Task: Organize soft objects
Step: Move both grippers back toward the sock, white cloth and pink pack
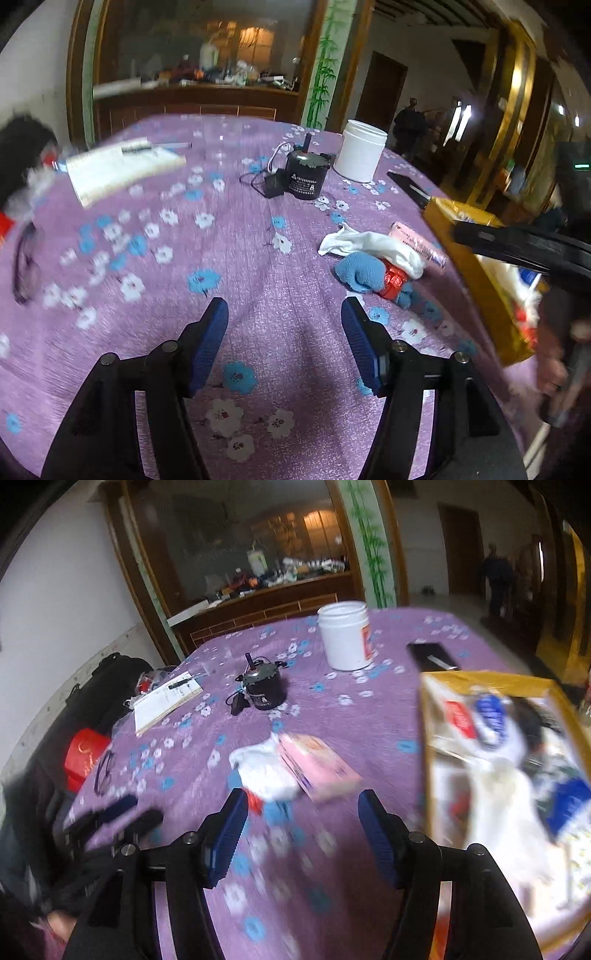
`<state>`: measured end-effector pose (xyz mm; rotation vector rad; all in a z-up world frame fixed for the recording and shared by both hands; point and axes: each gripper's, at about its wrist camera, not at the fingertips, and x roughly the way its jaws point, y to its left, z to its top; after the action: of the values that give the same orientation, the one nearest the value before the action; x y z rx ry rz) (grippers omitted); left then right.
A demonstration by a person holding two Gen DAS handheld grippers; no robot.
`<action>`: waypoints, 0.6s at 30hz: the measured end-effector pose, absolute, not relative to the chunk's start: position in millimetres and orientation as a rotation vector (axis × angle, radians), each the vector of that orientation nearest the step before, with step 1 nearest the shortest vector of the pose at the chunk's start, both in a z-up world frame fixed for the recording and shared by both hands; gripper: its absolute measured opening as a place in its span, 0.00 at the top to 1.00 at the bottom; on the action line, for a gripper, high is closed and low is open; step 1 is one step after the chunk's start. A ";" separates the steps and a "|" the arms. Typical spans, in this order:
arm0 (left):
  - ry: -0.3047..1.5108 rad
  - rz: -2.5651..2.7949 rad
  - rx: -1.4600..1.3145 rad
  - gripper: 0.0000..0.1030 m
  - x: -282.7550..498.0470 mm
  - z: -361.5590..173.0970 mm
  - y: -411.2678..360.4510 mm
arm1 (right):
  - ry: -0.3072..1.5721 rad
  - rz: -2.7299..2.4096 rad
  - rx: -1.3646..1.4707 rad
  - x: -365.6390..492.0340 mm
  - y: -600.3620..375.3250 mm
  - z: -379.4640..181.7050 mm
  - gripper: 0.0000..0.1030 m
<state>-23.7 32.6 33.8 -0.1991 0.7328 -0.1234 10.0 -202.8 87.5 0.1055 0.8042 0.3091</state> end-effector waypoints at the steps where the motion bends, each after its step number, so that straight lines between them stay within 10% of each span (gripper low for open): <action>1: 0.735 -0.118 -0.224 0.39 -22.6 32.6 36.7 | 0.821 0.286 0.116 25.4 -199.1 83.5 0.37; 18: 0.751 -0.123 -0.317 0.39 -22.2 29.8 51.7 | 0.887 0.507 0.178 46.4 -158.4 63.3 0.38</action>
<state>-22.2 51.7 29.8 -0.3167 0.7509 -0.1232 46.4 -158.4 63.3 0.1783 0.8875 0.5066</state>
